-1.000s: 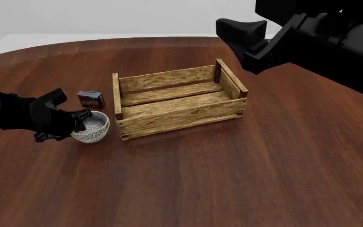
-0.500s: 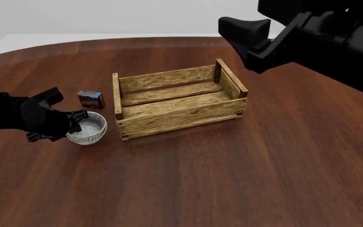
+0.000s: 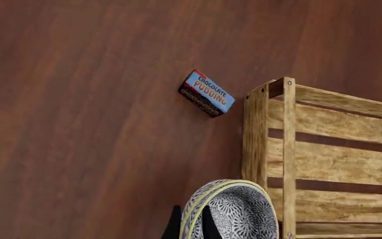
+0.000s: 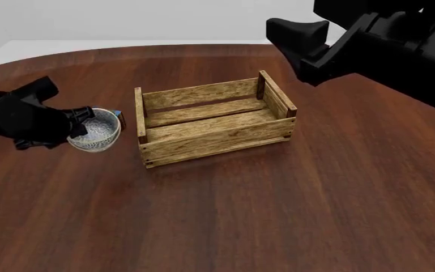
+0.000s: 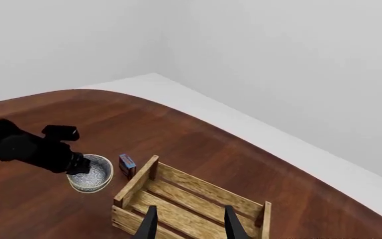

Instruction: Stack the right bowl on the left bowl and place them in the tray.

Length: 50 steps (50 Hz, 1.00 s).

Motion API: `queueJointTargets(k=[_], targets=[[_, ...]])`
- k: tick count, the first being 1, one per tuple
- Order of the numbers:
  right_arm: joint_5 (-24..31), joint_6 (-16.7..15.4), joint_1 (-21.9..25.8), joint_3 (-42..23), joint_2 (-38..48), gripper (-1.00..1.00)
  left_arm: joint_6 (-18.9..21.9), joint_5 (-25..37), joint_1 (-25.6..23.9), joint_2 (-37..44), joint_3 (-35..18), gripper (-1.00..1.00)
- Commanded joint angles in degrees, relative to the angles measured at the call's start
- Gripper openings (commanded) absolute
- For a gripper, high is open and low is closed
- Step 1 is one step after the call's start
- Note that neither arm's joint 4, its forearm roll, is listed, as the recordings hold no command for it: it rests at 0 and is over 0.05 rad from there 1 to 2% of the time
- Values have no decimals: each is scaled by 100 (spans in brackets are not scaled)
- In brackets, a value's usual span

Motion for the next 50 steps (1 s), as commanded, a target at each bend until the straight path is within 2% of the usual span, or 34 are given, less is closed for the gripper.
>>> queueJointTargets(k=[1, 17, 26, 50], targets=[[37, 36, -63, -30, 5, 100, 390, 867, -163, -469, -820, -100], [80, 138, -217, -77, 18, 100, 257, 1472, -354, -523, -1780, -100], [99, 138, -235, -60, -52, 100, 133, 1732, -663, -183, -2428, -100], [158, 210, -289, -127, -20, 100, 173, 2375, -1329, 1086, -4203, -100]])
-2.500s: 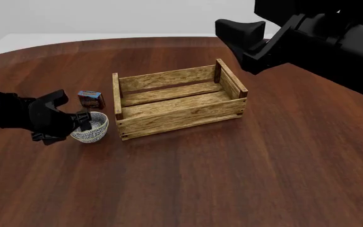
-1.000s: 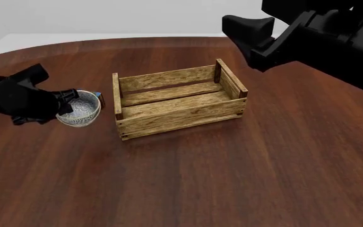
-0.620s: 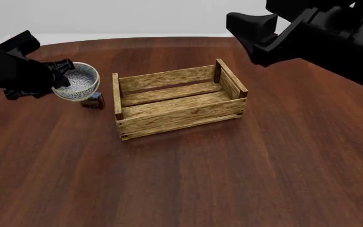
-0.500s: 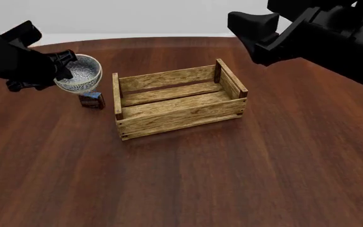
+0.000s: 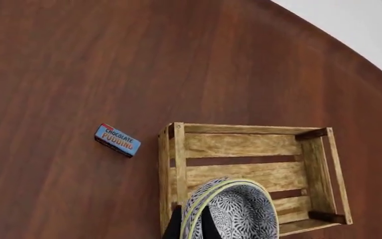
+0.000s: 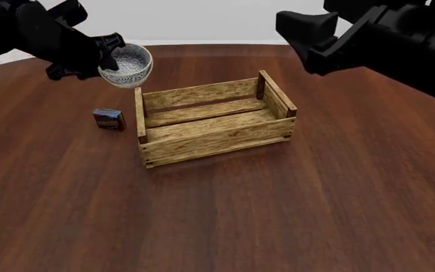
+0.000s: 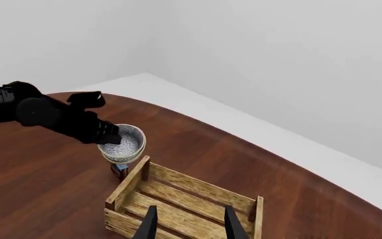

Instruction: Stack the right bowl on the left bowl and place them in the tray.

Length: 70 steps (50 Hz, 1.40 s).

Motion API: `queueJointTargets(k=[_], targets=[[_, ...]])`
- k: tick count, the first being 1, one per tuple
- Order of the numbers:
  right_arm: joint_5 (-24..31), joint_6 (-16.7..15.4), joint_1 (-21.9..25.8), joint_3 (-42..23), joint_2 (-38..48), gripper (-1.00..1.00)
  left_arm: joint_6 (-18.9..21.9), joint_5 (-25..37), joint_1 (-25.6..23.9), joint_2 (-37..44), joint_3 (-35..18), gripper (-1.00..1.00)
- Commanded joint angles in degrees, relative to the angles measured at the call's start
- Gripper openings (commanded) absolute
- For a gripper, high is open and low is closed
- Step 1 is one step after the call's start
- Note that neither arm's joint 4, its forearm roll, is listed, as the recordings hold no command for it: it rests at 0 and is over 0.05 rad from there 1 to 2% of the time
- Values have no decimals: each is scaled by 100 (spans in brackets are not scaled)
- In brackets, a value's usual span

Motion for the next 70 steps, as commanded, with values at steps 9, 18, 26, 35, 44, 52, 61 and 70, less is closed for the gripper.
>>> queueJointTargets(k=[9, 18, 26, 35, 44, 52, 61, 70], targets=[[114, 86, -56, -88, 8, 100, 469, 852, -613, 874, -1717, -100], [164, 133, -113, -108, -26, 100, 387, 881, -872, 1250, -2061, -100], [176, 182, -144, -127, -43, 100, 257, 806, -1046, 1519, -2246, -100], [202, 233, -179, -117, -120, 100, 167, 753, -1103, 1823, -2506, -100], [213, 268, -197, -114, -168, 100, 107, 744, -1104, 2164, -2796, -100], [238, 288, -216, -127, -197, 100, 11, 747, -1100, 2486, -3085, -100], [256, 304, -218, -121, -243, 100, -108, 712, -1200, 2794, -3241, -100], [250, 329, -223, -96, -295, 100, -197, 687, -1226, 3163, -3458, -100]])
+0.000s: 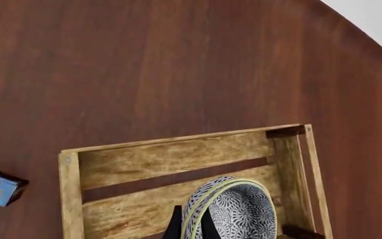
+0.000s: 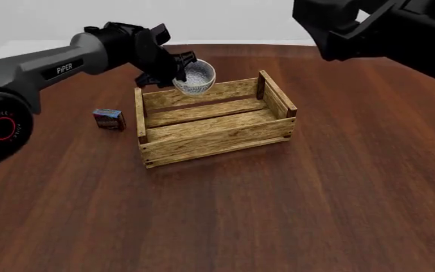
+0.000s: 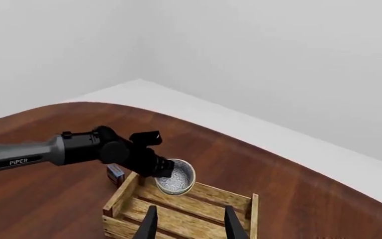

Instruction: Stack the right bowl on the left bowl and place them in the tray.

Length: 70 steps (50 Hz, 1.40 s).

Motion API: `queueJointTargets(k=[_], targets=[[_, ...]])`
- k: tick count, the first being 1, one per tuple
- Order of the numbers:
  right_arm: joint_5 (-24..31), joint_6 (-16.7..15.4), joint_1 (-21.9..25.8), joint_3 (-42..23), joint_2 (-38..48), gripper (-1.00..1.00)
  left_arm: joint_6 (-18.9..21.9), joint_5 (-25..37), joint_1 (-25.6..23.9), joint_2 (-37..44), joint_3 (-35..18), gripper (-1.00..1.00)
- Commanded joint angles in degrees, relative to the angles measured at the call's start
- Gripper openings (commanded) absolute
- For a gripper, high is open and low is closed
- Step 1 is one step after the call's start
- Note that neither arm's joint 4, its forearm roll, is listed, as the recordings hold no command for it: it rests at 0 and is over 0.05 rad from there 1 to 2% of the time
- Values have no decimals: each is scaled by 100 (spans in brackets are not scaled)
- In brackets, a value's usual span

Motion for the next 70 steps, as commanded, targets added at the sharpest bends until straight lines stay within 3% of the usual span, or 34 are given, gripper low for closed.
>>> queueJointTargets(k=[1, 22, 36, 70], targets=[[37, 50, -25, 2, -83, 100, 374, 406, -140, 391, -739, -100], [26, 43, -27, -3, -48, 100, 252, 296, -99, 872, -895, -100], [24, 39, -24, -8, -45, 100, 115, -104, -199, 893, -350, -100], [6, 33, -15, 22, -55, 100, 43, -172, -158, 1130, -299, -100]])
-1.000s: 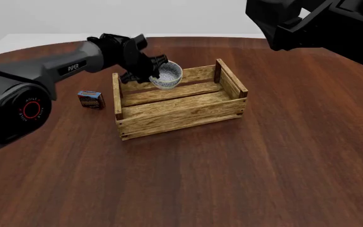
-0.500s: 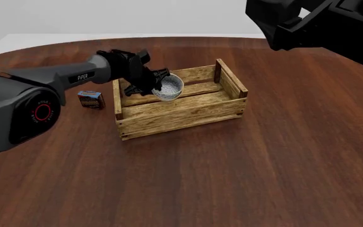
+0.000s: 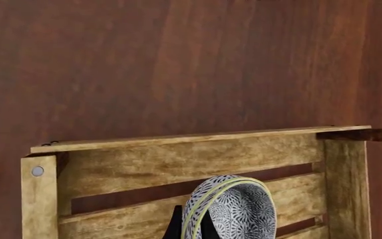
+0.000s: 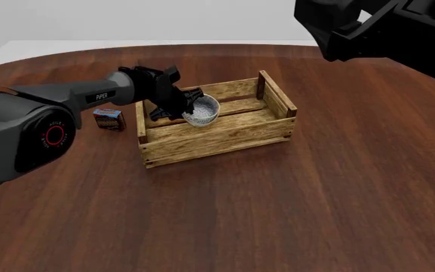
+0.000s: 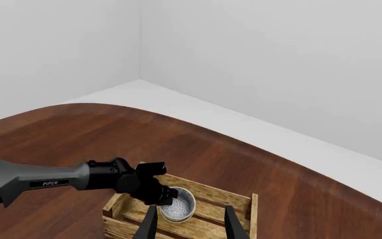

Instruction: Stack the right bowl on the left bowl and place them in the tray.

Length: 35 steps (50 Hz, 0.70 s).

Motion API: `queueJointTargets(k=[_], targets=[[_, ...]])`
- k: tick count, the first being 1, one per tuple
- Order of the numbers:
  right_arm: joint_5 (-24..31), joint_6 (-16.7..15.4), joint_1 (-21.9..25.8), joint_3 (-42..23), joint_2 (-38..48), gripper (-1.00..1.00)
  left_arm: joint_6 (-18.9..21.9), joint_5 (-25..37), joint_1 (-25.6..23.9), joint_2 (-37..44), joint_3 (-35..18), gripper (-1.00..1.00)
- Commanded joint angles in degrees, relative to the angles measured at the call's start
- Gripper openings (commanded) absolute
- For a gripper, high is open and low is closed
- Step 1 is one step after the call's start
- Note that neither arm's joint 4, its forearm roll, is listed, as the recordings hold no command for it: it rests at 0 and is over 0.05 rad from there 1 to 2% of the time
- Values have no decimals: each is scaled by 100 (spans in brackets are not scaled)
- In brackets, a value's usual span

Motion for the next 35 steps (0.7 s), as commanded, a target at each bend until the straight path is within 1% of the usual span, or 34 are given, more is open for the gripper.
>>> queueJointTargets(k=[1, 12, 13, 19, 30, 35], targets=[[25, 15, 0, -6, -25, 100, 516, 461, -76, 67, -476, -100], [26, 7, 8, -8, -23, 100, 506, 484, -45, 68, -475, -100], [29, 5, 8, -10, -24, 100, 506, 476, -45, 55, -463, 100], [35, 3, 9, -21, -15, 100, 545, 515, -40, 24, -472, 100], [49, -20, 27, -31, -8, 100, 559, 481, -110, -255, -316, 100], [43, -40, 37, -27, 5, 100, 582, 453, -132, -499, -195, 100]])
